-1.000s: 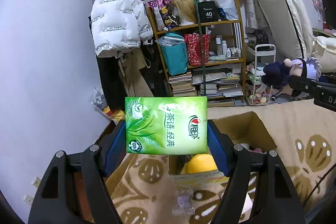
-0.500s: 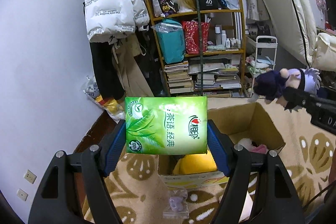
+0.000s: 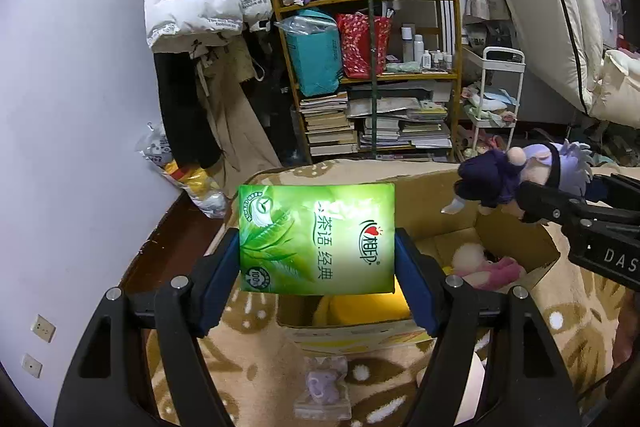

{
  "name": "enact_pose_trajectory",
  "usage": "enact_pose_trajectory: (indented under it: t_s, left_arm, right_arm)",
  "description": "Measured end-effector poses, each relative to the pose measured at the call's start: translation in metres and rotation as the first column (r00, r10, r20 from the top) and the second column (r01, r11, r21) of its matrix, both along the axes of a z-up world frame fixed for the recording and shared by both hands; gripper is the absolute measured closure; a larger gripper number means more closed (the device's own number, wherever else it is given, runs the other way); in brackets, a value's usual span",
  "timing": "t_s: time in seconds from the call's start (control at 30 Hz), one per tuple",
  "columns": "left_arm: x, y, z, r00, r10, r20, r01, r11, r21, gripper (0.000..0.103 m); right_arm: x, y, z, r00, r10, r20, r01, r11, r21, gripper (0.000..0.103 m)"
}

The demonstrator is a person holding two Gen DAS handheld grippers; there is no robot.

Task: Organize soft objects
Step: 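Carry both items over the box and open both tools to drop them inside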

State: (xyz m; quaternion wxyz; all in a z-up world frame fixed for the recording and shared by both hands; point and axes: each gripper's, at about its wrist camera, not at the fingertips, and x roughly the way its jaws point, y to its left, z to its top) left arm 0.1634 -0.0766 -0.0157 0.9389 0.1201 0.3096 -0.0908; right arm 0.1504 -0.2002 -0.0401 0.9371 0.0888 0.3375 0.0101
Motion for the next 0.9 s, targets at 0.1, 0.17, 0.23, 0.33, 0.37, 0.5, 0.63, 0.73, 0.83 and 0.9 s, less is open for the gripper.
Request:
enact_pose_trajectory:
  t_s: [0.1, 0.17, 0.23, 0.33, 0.37, 0.5, 0.63, 0.73, 0.83, 0.9]
  left_arm:
    - [0.002, -0.002, -0.005, 1.0, -0.007, -0.011, 0.007, 1.0, 0.001, 0.03]
    - [0.004, -0.003, -0.009, 1.0, -0.011, -0.027, 0.011, 1.0, -0.003, 0.03]
    - [0.005, -0.005, -0.012, 0.999, -0.012, -0.03, 0.013, 1.0, 0.003, 0.03]
    - [0.008, -0.006, -0.016, 0.999, -0.019, -0.041, 0.019, 1.0, 0.011, 0.03]
    - [0.009, -0.007, -0.019, 0.999, -0.019, -0.046, 0.019, 1.0, 0.016, 0.03]
    - [0.012, -0.01, -0.028, 0.997, -0.022, -0.07, 0.023, 1.0, 0.021, 0.03]
    - [0.016, -0.011, -0.033, 0.996, -0.023, -0.087, 0.026, 0.999, 0.031, 0.03]
    - [0.017, -0.011, -0.037, 0.994, -0.024, -0.111, 0.027, 0.999, 0.028, 0.03]
    - [0.018, -0.011, -0.039, 0.992, -0.033, -0.126, 0.035, 0.999, 0.015, 0.03]
    - [0.018, -0.012, -0.041, 0.992, -0.035, -0.125, 0.038, 0.999, 0.021, 0.03]
  right_arm:
    - [0.002, 0.0, -0.004, 1.0, 0.005, -0.008, -0.005, 1.0, 0.007, 0.043]
    - [0.003, 0.0, -0.006, 1.0, 0.009, -0.012, -0.009, 1.0, 0.01, 0.043]
    - [0.005, -0.001, -0.009, 1.0, 0.016, -0.019, -0.016, 1.0, 0.019, 0.043]
    - [0.01, -0.003, -0.014, 0.999, 0.021, -0.029, -0.02, 0.999, 0.032, 0.043]
    - [0.012, -0.003, -0.016, 0.999, 0.023, -0.034, -0.022, 0.999, 0.032, 0.043]
    - [0.016, -0.003, -0.022, 0.998, 0.028, -0.049, -0.027, 0.999, 0.024, 0.043]
    - [0.018, -0.005, -0.027, 0.997, 0.036, -0.062, -0.034, 0.999, 0.038, 0.043]
    - [0.02, -0.004, -0.029, 0.996, 0.047, -0.07, -0.044, 0.998, 0.044, 0.043]
    - [0.022, -0.003, -0.031, 0.996, 0.05, -0.079, -0.047, 0.998, 0.043, 0.043]
    - [0.022, -0.002, -0.033, 0.995, 0.049, -0.085, -0.046, 0.998, 0.041, 0.043]
